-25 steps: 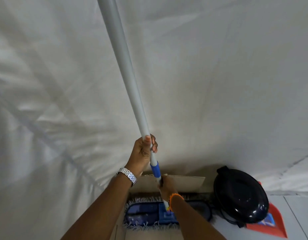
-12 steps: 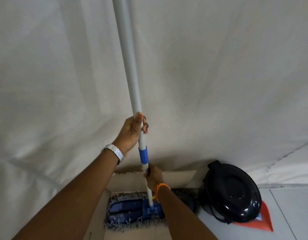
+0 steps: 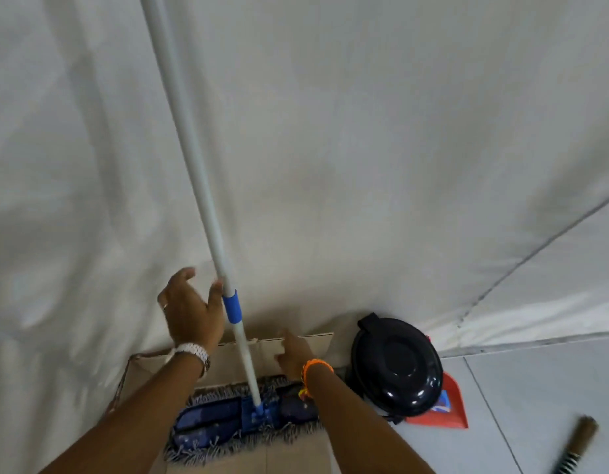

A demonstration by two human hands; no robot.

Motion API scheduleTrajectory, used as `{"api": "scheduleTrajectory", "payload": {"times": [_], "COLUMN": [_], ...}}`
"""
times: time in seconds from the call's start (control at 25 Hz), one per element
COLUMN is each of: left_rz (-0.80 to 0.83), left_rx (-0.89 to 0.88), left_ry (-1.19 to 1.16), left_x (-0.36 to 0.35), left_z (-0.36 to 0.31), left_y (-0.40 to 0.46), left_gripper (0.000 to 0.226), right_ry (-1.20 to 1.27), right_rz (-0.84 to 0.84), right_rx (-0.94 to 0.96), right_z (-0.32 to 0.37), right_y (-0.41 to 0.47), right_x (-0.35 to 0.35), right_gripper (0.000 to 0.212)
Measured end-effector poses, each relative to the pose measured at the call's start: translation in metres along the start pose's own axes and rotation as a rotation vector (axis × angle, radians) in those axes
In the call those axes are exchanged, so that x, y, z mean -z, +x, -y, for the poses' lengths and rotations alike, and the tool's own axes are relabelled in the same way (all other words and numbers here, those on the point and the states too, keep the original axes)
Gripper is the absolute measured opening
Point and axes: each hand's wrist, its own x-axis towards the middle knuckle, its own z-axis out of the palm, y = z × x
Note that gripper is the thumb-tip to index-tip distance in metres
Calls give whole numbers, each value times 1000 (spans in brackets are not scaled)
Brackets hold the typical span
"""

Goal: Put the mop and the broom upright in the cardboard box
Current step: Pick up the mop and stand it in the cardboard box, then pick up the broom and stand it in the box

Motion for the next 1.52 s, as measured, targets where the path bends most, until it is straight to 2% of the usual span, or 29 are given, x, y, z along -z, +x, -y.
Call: {"api": "scheduleTrajectory", "payload": {"times": [0.04,0.12,0.24,0.36,0.6,0.8,1.04,1.24,1.52], "left_rz": [-47,-21,188,379,606,710,782,890,979], "left_rx": [50,58,-56,-189,-275,-312,-149,-105,113], "left_ry": [43,178,363,431,391,379,351,338,387], "left_x": [4,18,33,31,-15,-84,-139,-186,-288], "left_z": [-4,-16,-45,-85,-177,-249,-325,-362,-364], "left_y": [-16,-58,-118,-178,-322,-448,-598,-658,-698], "left_gripper": [58,69,82,88,88,90,87,82,79], "right_ry": [-3,6,47,100,107,139,140,29,-315], "right_rz": [-29,-36,-82,-145,-217,-323,-317,-187,2], "right_rx": [-14,-65,-164,-254,-450,-486,-551,-562,-391], "right_z": [-14,-41,-88,-134,-276,-401,-545,-623,-721], "right_y": [-18,-74,-165,-252,-415,-531,-663,-695,-637], "right_x": [14,39,72,94,136,190,244,286,353], "right_gripper": [56,49,40,40,45,47,43,45,44]}}
